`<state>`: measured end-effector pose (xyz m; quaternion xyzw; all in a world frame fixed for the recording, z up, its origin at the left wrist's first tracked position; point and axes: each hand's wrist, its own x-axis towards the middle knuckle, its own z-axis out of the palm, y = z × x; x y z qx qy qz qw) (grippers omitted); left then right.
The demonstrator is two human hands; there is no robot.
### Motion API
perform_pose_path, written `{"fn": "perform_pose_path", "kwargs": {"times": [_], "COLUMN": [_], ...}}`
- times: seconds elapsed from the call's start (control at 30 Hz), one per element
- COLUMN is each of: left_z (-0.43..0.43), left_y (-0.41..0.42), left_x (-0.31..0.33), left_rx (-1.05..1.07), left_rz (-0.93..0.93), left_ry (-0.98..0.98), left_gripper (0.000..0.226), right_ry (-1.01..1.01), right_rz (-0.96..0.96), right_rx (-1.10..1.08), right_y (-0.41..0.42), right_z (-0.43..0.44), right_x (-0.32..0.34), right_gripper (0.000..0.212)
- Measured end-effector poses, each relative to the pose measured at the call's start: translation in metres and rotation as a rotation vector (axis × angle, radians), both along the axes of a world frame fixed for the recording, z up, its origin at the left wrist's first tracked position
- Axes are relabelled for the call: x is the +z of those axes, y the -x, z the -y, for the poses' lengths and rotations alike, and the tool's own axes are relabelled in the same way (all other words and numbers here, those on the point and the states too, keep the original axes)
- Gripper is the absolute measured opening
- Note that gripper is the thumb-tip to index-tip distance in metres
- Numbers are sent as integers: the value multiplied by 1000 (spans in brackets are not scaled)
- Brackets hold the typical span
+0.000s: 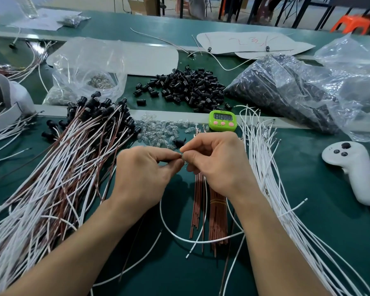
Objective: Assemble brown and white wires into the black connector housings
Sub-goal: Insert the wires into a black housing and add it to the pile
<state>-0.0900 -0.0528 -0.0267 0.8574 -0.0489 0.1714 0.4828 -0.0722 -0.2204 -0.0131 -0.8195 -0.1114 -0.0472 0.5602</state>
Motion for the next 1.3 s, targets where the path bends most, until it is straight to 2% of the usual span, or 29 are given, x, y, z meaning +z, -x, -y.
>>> {"fn": "perform_pose_path", "kwargs": {"times": [0.2,0.33,0.47,0.6,0.77,0.9,1.1,1.3], "left_z": [0,0,-1,-4,-4,-4,-4,-5], "left_y": [4,3,-1,-9,-10,-12,-15,-15], "left_x": [-1,-2,1,2,4,5,5,5], "left_rx": [5,2,-27,-105,-156,-86,-36,-73], "left_rz": [141,158,-33,-233,-345,-398,-391,-352], "left_ry": [-112,-140,46,264,436,593,615,554], "left_gripper": [15,12,11,22,13,10,22,28], "right_ry": [-46,-81,-123,-181,-217,-282,-131,-165], "right_rz": [-24,-37,-16,-24,-4,-95,-168,-205], "right_rx": [-11,-7,-30,-23,-11,-42,-11,-56], "right_y": [-1,0,-2,-3,-3,-1,-1,0], "right_z": [-3,-4,-4,-2,-4,-8,-9,-12], "right_x": [-4,-4,-3,0,0,-4,-7,-7], "right_gripper": [18,17,18,19,16,14,9,8]}}
